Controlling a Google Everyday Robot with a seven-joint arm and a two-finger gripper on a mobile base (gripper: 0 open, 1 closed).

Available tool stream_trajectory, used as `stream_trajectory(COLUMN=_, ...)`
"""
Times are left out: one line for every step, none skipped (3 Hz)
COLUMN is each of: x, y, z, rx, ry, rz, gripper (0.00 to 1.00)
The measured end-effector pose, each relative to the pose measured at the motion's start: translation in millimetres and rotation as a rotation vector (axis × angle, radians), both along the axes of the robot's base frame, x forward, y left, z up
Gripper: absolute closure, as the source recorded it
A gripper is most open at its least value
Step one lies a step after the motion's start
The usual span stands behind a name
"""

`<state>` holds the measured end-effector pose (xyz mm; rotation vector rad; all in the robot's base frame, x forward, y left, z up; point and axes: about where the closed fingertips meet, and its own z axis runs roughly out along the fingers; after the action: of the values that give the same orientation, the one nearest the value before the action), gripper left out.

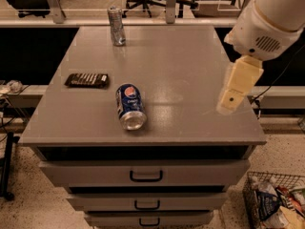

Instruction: Place pepsi can upright

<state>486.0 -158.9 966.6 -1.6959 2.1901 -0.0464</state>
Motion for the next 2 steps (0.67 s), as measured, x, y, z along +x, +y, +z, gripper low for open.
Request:
stream_trajectory(x=22.9, y=39.4, z=-12.0, rx=0.031, ry=0.016, rz=-0.058, gripper=0.00)
stream_trajectory(x=35.7, y=82.5, z=-22.0, rx=0.063, ry=0.020, rz=-0.142, gripper=0.00)
